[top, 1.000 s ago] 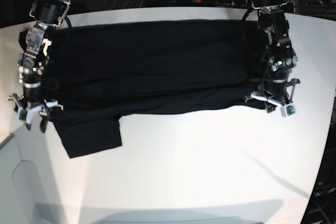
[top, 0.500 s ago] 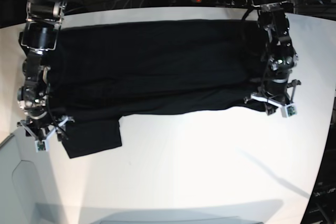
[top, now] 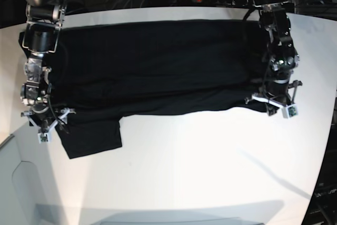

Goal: Fold the T-shirt properly
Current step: 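Lower the folded hem and hold it with both grippers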

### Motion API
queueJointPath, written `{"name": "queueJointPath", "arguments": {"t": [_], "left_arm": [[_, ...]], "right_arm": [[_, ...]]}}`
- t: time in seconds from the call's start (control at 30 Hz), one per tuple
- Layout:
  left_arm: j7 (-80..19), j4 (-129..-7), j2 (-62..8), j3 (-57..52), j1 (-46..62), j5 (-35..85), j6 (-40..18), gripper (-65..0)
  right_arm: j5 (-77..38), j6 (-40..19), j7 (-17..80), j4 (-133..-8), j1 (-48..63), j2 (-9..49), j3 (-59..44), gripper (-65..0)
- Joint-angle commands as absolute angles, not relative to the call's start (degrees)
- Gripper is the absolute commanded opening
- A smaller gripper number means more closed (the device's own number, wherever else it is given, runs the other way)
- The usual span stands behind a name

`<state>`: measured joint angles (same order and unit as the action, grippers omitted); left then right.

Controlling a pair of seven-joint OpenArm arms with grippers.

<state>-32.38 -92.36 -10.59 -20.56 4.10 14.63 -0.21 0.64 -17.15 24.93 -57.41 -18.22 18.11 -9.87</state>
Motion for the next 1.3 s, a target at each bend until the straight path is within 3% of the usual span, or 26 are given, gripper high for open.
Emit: {"name": "queueJointPath", "arguments": {"t": [0.0, 0.17, 0.33, 0.53, 0.87, 1.07, 1.1, 1.27], "left_arm": [[-30.9, -93.5, -11.3, -20.8, 3.3, 14.5, -0.2, -65.0], [-30.9, -93.5, -11.3, -21.5, 3.3, 14.5, -0.2, -65.0], [-30.9, -93.6, -10.9, -23.6, 3.3, 14.6, -0.2, -65.0], [-30.9, -93.6, -11.3, -23.5, 3.3, 14.6, -0.2, -65.0], [-31.0, -97.8, -11.3, -23.6, 3.2, 14.6, -0.2, -65.0], [-31.0, -98.3, -11.1, -23.6, 3.2, 14.6, -0.2, -65.0], [-31.0, -98.2, -11.0, -23.6, 3.3, 14.6, -0.2, -65.0], [-31.0, -98.1, -10.8, -23.6, 3.5, 14.5, -0.2, -65.0]], "right_arm": [[0.3, -17.2, 24.1, -57.7, -19.6, 18.9, -9.9, -27.3], [0.3, -17.7, 24.0, -52.9, -19.8, 19.0, -9.9, -36.9], [0.4, -25.9, 24.1, -52.4, -19.8, 19.0, -10.2, -47.4], [0.4, -26.1, 23.7, -53.5, -21.0, 19.1, -10.2, -65.0], [0.4, -26.1, 24.1, -67.3, -21.0, 19.4, -15.2, -65.0], [0.4, -26.1, 24.7, -67.9, -21.0, 19.8, -16.7, -65.0], [0.4, -26.2, 25.9, -67.9, -21.0, 20.1, -16.7, -63.6], [0.3, -26.2, 30.2, -64.6, -22.1, 20.2, -16.7, -41.1]]}}
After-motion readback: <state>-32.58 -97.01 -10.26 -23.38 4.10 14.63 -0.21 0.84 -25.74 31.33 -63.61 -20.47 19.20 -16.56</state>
